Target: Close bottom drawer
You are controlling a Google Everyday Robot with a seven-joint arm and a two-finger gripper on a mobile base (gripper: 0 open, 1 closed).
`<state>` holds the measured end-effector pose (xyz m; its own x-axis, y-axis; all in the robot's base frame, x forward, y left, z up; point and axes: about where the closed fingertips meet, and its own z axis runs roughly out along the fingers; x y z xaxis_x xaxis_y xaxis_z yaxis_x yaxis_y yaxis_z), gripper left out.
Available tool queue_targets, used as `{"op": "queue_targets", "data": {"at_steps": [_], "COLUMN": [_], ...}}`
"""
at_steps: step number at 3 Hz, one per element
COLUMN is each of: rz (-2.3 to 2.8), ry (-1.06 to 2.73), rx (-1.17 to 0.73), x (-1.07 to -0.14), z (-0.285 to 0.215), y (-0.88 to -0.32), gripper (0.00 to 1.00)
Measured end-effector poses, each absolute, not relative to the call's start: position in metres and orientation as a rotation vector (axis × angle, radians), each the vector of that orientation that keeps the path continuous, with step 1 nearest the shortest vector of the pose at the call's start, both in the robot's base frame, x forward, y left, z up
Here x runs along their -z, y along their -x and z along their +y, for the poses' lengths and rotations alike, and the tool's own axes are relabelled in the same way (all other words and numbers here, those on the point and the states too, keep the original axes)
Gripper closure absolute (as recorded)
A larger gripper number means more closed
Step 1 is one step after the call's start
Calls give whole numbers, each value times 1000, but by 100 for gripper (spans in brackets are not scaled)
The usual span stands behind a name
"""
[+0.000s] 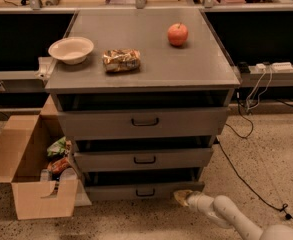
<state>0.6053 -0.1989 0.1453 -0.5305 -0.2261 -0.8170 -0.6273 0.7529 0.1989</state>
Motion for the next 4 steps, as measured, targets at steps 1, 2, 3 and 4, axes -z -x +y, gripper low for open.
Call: {"op": "queue_targets", "data": {"at_steps": [1, 2, 3, 4], "rz": [2112, 2101, 2101, 2095], "ry": [596, 558, 558, 537], "rx": [-623, -645, -645, -645], "x": [-144, -143, -143, -144], "z": [-200, -197, -197, -200], "y": [-606, -608, -606, -609], "gripper": [100, 100, 100, 100]}}
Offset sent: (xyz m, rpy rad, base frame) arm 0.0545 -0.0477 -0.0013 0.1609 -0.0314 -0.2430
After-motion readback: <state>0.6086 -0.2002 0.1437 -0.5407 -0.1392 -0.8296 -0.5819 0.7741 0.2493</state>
